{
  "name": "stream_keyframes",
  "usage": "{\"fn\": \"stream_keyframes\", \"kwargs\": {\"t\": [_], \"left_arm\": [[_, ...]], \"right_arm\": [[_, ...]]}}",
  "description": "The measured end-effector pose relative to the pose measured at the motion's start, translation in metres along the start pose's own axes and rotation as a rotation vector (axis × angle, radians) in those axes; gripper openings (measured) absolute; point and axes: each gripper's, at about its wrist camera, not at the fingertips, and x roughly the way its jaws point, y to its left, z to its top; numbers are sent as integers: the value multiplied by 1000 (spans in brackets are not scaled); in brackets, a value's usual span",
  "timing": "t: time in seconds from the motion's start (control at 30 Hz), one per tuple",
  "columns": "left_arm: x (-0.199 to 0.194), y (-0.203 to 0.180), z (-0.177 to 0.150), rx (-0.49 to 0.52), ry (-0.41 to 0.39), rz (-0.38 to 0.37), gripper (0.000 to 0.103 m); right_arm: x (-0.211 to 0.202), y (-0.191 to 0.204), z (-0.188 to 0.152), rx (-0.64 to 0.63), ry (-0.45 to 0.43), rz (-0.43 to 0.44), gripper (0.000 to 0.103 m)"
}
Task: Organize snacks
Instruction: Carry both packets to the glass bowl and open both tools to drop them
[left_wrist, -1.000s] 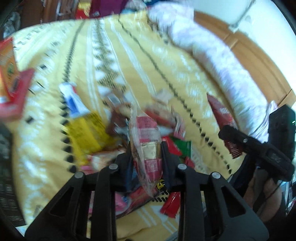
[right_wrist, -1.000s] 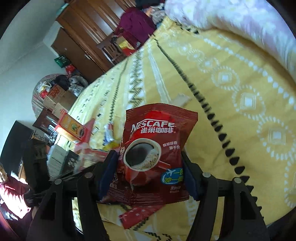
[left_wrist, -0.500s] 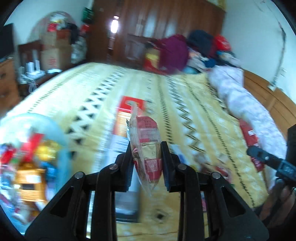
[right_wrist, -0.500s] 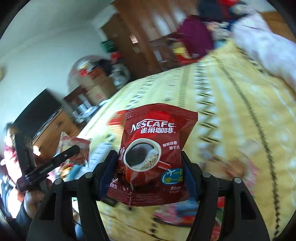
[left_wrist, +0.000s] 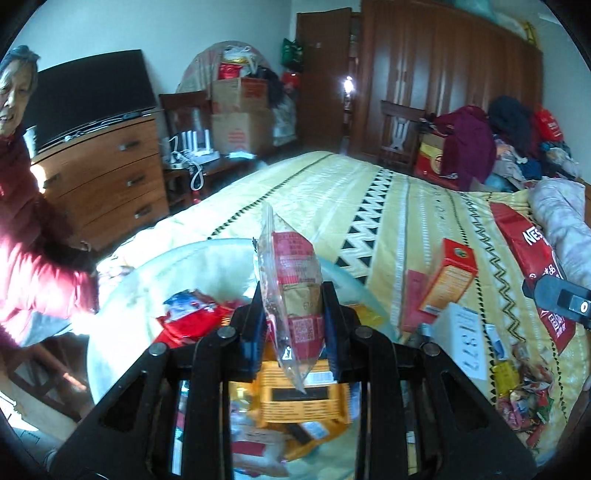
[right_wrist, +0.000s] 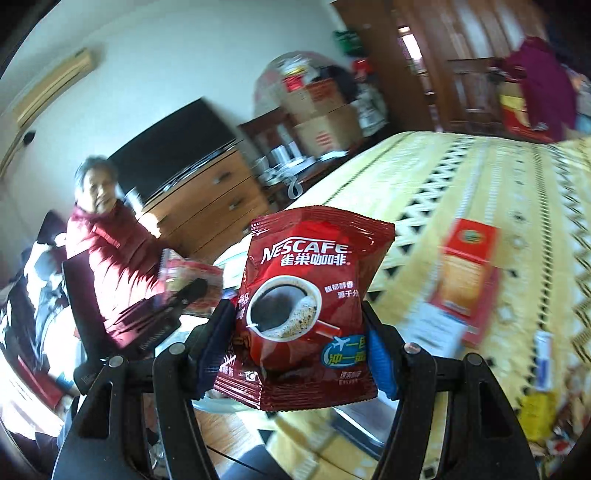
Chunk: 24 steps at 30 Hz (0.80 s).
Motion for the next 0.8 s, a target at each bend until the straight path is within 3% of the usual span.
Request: {"fn": "stream_keyframes", "kwargs": {"t": [0.33, 0.6, 0.8], "left_arm": [[14, 54, -4, -90, 45, 39, 27], [20, 79, -4, -134, 65, 74, 28], [29, 87, -4, -128, 88, 108, 31]], "right_arm": [[81, 50, 5, -61, 112, 48, 70], [116, 61, 6, -72, 154, 62, 71], [134, 70, 9, -83, 175, 74, 79]]}}
